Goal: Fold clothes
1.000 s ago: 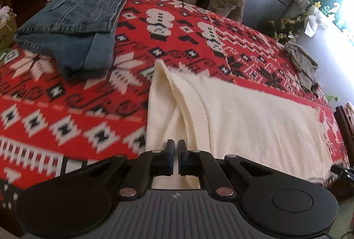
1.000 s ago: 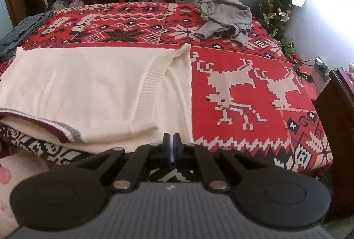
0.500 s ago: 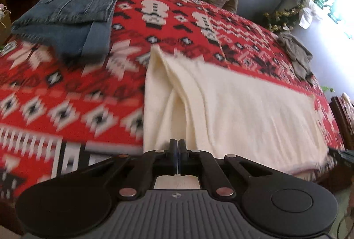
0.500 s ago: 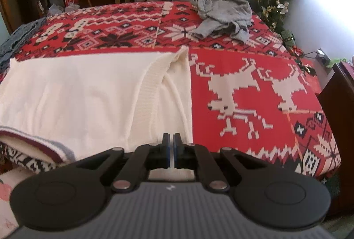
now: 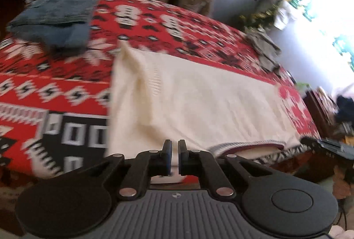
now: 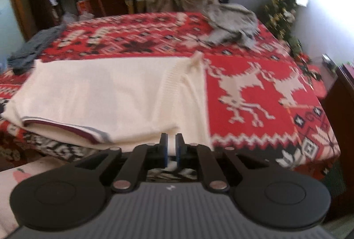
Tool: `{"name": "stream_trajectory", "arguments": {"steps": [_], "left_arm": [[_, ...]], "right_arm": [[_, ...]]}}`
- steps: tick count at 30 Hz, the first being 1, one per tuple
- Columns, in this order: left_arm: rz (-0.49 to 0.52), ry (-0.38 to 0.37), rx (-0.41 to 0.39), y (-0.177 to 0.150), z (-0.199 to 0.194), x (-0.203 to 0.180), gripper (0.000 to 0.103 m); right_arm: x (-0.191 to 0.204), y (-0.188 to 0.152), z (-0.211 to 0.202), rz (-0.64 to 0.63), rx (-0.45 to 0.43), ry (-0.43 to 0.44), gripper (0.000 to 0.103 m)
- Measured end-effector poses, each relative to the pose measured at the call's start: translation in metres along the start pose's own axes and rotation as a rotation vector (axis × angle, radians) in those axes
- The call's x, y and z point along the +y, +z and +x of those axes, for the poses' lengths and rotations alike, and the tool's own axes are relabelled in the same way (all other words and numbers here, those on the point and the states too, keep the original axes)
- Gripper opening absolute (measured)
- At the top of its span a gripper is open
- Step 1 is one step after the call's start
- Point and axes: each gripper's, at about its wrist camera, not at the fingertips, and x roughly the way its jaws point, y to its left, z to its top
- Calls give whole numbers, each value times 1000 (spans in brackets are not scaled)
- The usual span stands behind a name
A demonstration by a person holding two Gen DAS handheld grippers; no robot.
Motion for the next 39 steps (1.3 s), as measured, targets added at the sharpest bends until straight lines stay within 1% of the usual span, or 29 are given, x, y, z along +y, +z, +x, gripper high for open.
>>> {"name": "stream_trajectory", "arguments": {"steps": [2, 4, 6, 9, 11, 15, 19, 21, 23, 27, 29, 32, 36, 39], "left_arm": [[26, 15, 33, -3, 16, -7, 4], [36, 22, 36, -7, 24, -10, 4], [45, 26, 36, -10, 24, -11, 4], [46, 28, 47, -13, 20, -10, 4], [43, 32, 51, -15, 16, -10, 4], [28, -8, 9, -14, 4, -16, 4], [45, -80, -34, -1, 2, -35, 4], [69, -94, -29, 5, 12, -48, 4], [82, -109, -1, 7, 28, -58, 4], [133, -72, 68, -7, 54, -69, 4], [143, -70, 58, -14, 52, -70, 4], [106, -91, 62, -13, 48, -65, 4], [76, -146, 38, -4, 45, -67, 4], [87, -158, 52, 1, 55, -76, 4]], "right_arm": [[8, 4, 3, -14, -8, 16, 8], [12, 7, 10, -17, -9, 15, 8], [12, 7, 19, -9, 3, 7, 8], [9, -2, 30, -13, 36, -2, 8], [9, -10, 28, -27, 26, -1, 8], [11, -11, 20, -32, 42, 17, 8], [31, -2, 5, -71, -10, 71, 8], [45, 6, 5, -87, -30, 108, 8], [60, 12, 12, -112, -28, 134, 8], [80, 9, 31, -150, 22, 156, 8], [81, 3, 35, -138, 39, 166, 8], [81, -1, 34, -124, 41, 172, 8], [92, 2, 28, -168, 14, 200, 9], [110, 7, 37, -202, 21, 223, 9]]}}
